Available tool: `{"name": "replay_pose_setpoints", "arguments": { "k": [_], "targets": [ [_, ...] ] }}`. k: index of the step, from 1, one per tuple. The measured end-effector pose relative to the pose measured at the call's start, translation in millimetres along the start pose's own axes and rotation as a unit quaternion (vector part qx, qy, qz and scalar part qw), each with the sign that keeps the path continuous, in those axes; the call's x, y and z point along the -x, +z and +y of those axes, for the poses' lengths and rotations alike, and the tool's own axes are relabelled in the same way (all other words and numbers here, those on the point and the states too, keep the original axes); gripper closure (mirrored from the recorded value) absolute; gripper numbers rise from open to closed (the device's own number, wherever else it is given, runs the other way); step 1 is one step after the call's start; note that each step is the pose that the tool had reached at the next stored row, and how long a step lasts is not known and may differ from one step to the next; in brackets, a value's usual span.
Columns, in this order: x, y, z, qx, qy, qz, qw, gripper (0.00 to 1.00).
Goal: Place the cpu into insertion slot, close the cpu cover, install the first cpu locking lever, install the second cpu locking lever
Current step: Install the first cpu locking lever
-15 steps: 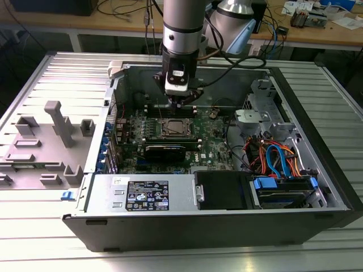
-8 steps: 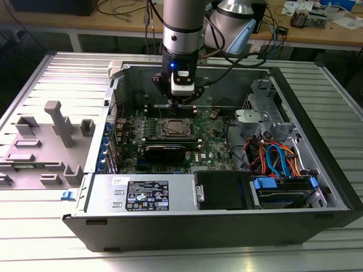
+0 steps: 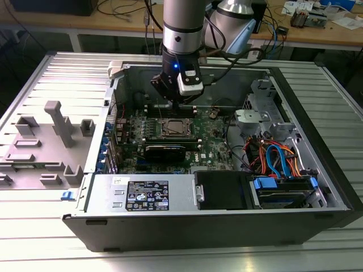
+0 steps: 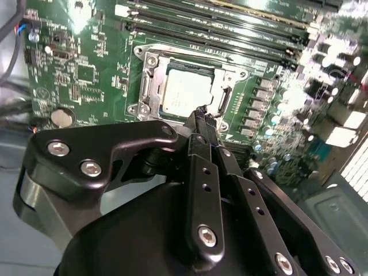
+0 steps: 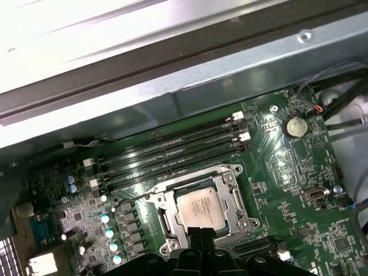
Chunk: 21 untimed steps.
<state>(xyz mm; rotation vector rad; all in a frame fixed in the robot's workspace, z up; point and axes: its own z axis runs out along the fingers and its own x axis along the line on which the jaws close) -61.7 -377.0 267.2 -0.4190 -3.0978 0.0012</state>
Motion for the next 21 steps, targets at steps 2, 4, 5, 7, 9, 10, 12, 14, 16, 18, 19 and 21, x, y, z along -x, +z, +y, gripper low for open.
{"name": "replay_pose_setpoints", "arguments": {
  "k": [2,4,5,7,9,10,12,14,16,18,19,21],
  "targets": [
    [-0.1,0.0,0.0,0.0001,-0.009,-0.0013,0.99996,0.89],
    [0.0,0.1,0.1,0.0006,-0.018,-0.0033,0.99984,0.89],
    [-0.1,0.0,0.0,0.0008,-0.02,-0.0047,0.99978,0.89],
    [0.0,0.1,0.0,0.0017,-0.023,-0.0082,0.99969,0.89],
    [0.0,0.0,0.0,0.0021,-0.037,-0.0106,0.99925,0.89],
    [0.0,0.0,0.0,0.0021,-0.045,-0.0107,0.99893,0.89],
    [0.0,0.0,0.0,0.0021,-0.053,-0.0109,0.99855,0.89],
    [-0.1,0.1,-0.1,0.0021,-0.053,-0.0109,0.99851,0.89],
    [0.0,0.1,-0.1,0.0021,-0.054,-0.0109,0.99848,0.89],
    [-0.1,0.1,-0.1,0.0021,-0.054,-0.0109,0.99845,0.89],
    [0.0,0.1,-0.1,0.0021,-0.055,-0.0109,0.99844,0.89],
    [-0.1,0.1,-0.1,0.0021,-0.059,-0.0109,0.9982,0.89]
  ]
}}
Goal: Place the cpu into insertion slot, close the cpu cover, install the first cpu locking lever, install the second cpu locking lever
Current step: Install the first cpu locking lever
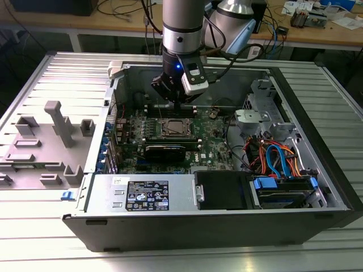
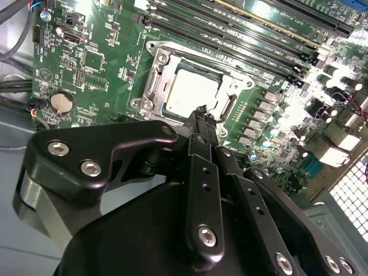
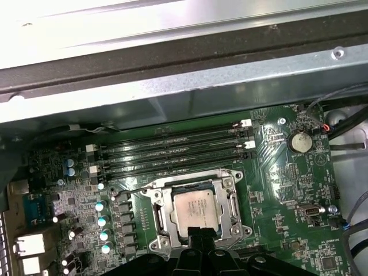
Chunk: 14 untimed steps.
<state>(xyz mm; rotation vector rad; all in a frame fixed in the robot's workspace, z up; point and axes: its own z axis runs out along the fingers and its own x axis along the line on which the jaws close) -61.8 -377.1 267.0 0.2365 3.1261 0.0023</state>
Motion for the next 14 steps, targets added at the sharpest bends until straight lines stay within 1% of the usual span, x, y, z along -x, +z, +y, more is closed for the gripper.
{"name": "replay_pose_setpoints", "arguments": {
  "k": [2,3,4,6,7,8,9,11,14],
  "targets": [
    [-0.2,0.3,-0.1,0.0001,-0.013,0.0,0.99992,0.89],
    [-0.2,0.9,0.0,0.0002,-0.026,0.0,0.99966,0.89],
    [-0.2,0.9,-0.1,0.0001,-0.033,0.0001,0.99945,0.89],
    [-2.9,1.1,-0.4,0.0003,-0.035,0.0,0.99939,0.89],
    [-5.7,1.0,-0.9,0.0002,-0.035,0.0001,0.99939,0.89],
    [-10.1,1.0,-1.5,0.0002,-0.035,0.0001,0.99939,0.89],
    [-12.1,1.0,-1.8,0.0002,-0.035,0.0001,0.99939,0.89],
    [-14.6,1.0,-2.2,0.0002,-0.035,0.0,0.99939,0.89],
    [-15.5,1.0,-2.4,0.0002,-0.035,0.0001,0.99939,0.89]
  ]
}}
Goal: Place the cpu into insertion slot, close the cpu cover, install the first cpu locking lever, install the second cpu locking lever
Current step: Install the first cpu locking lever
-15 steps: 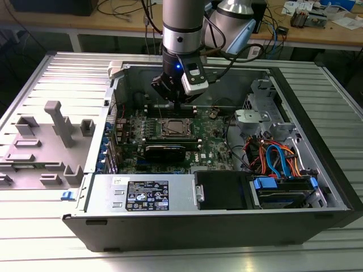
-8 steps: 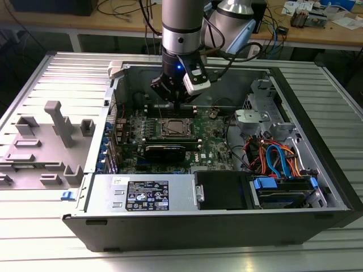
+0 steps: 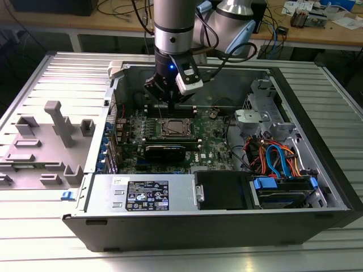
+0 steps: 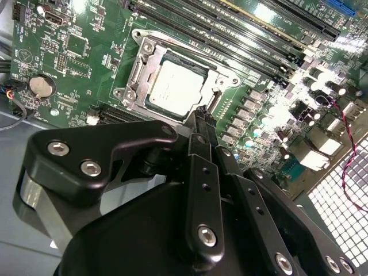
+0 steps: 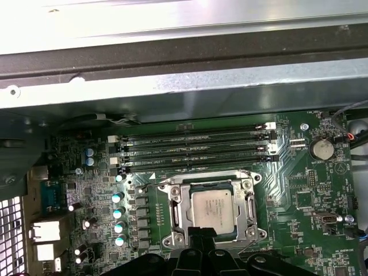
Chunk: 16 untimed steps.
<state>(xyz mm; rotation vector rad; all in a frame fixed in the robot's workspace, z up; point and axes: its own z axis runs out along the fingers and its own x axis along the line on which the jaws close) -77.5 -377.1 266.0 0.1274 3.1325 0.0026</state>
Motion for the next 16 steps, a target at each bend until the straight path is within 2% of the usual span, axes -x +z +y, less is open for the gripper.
{"name": "replay_pose_setpoints", "arguments": {
  "k": [11,13,16],
  "targets": [
    [-0.4,0.0,0.0,0.0,0.0,0.0,1.0,0.89],
    [-1.9,0.1,-0.2,0.0001,-0.003,0.0,0.99999,0.89],
    [-8.6,0.5,-0.7,0.0001,-0.01,0.0,0.99995,0.89]
  ]
}}
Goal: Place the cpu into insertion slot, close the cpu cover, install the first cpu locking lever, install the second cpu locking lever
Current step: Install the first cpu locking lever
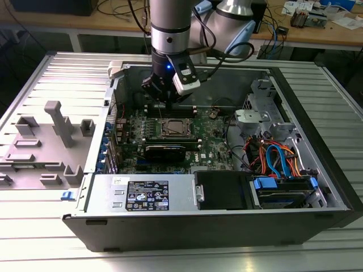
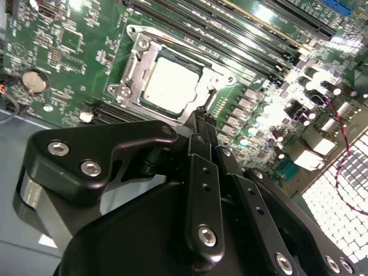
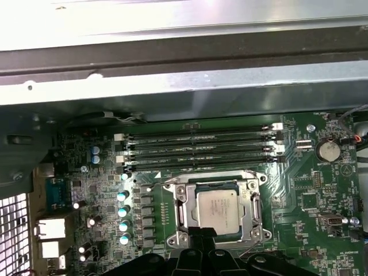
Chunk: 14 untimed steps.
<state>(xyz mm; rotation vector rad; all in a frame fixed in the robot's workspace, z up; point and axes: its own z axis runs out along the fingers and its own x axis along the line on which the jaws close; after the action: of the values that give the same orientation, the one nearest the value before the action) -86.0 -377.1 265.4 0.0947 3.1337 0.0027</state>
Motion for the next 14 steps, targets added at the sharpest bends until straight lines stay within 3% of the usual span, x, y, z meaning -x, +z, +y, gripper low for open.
{"name": "replay_pose_setpoints", "arguments": {
  "k": [3,7,14],
  "targets": [
    [-8.9,1.3,-0.5,0.0011,-0.005,0.0001,0.99999,0.89],
    [-10.1,3.1,-0.6,0.0014,-0.039,0.0002,0.99923,0.89],
    [-14.2,3.4,-0.8,0.002,-0.042,0.0002,0.99912,0.89]
  ]
}}
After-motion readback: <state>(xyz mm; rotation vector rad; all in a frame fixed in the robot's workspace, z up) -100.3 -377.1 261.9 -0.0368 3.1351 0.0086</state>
